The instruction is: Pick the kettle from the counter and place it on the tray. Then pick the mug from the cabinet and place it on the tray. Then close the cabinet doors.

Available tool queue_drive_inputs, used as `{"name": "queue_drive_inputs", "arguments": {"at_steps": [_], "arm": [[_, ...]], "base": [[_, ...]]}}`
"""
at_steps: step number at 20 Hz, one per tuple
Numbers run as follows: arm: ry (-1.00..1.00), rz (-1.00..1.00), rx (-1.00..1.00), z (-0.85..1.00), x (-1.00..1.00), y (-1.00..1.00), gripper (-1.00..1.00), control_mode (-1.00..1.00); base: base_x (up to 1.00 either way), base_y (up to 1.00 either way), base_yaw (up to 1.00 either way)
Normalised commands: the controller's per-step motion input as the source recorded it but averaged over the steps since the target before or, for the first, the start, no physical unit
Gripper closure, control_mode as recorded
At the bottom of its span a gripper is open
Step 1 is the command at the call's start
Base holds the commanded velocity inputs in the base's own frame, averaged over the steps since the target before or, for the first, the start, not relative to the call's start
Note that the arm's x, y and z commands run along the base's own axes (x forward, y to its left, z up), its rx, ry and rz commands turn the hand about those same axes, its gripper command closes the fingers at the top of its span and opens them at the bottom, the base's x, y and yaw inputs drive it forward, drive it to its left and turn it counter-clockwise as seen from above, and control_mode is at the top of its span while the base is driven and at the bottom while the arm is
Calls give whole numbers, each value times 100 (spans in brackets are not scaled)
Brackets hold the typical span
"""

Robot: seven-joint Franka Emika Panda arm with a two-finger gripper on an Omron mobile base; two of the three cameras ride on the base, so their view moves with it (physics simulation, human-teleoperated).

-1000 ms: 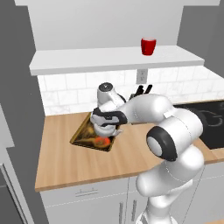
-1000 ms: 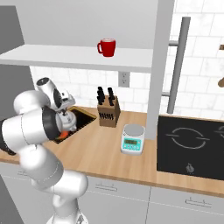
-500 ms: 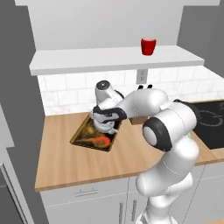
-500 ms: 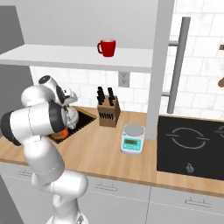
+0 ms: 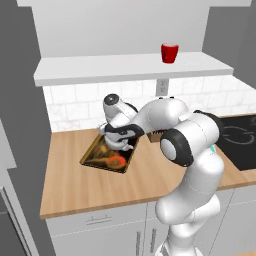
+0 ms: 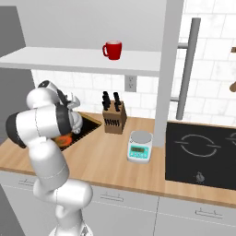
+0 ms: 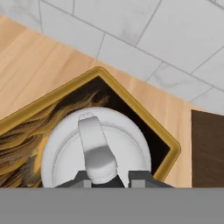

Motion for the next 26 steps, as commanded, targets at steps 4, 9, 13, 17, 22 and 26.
{"name": "queue_drive_inputs", "arguments": {"at_steps": [4,9,13,17,22,26], "arm": [[0,0,0,-4,6,0,100,-100],[0,0,0,-6,2,0,-100,-100],[0,0,0,-1,0,0,-100,-100],[-7,0,1,0,0,0,-100,-100],[-24,0,2,0,-7,0,-100,-100],[-31,0,4,9,-33,-1,-100,-100]], "base": [[0,0,0],[0,0,0],[0,0,0],[0,0,0],[0,0,0],[0,0,0]]}}
